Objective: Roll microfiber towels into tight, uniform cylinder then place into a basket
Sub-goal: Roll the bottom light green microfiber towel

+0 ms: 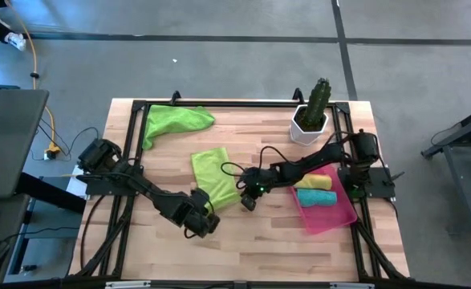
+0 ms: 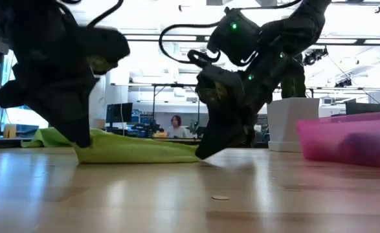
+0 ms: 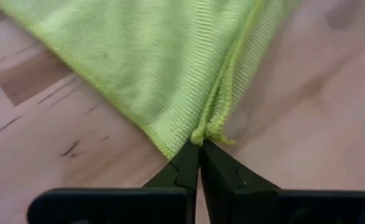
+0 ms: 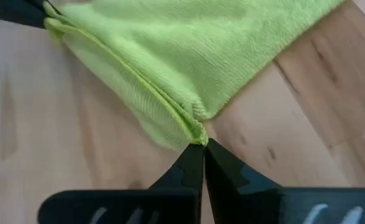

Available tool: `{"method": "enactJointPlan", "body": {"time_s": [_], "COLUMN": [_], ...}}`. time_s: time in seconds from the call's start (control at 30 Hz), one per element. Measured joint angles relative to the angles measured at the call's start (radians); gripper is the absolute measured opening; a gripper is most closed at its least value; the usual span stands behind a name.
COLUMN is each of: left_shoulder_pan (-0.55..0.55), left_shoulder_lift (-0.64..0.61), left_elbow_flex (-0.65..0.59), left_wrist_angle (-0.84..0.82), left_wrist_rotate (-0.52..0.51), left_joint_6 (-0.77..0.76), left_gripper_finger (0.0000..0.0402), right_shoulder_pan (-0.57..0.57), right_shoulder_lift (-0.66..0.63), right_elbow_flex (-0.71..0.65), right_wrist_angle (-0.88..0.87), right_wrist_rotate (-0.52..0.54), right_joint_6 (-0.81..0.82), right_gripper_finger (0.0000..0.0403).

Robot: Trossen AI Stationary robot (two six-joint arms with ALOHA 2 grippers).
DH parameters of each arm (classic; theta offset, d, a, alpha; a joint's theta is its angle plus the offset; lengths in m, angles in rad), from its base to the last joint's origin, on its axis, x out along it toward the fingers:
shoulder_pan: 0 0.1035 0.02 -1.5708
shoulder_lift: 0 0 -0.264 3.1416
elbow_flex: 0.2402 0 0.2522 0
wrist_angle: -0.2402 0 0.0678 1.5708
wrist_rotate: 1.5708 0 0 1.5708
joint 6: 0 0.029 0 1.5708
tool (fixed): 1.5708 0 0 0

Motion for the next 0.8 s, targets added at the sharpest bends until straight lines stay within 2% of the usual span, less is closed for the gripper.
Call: {"method": "enactJointPlan", "body": {"time_s": [0.17, 0.27, 0.4, 0.57, 0.8], "left_shoulder_pan": [0.037, 0.057, 0.085, 0.106, 0.122], "left_shoulder_lift": [0.023, 0.04, 0.054, 0.06, 0.061], "left_elbow_flex": [0.0, 0.0, 0.003, 0.003, 0.003], "left_wrist_angle": [-0.09, -0.13, -0.126, -0.125, -0.121], "left_wrist_rotate": [-0.002, 0.004, 0.054, 0.087, 0.099], "left_joint_6": [-0.103, -0.13, -0.074, -0.023, 0.026], "left_gripper_finger": [0.0005, 0.0005, 0.0005, 0.0005, 0.0005], "right_shoulder_pan": [0.0, 0.004, 0.009, 0.007, 0.099], "right_shoulder_lift": [0.009, 0.007, -0.015, -0.096, -0.124], "right_elbow_flex": [0.002, 0.002, -0.001, 0.002, 0.003], "right_wrist_angle": [0.018, 0.036, 0.018, 0.008, 0.078], "right_wrist_rotate": [0.011, 0.013, 0.012, -0.067, -0.069], "right_joint_6": [-0.013, -0.096, -0.187, -0.293, -0.603], "right_gripper_finger": [0.0, 0.0008, 0.0055, 0.0114, 0.0118]}}
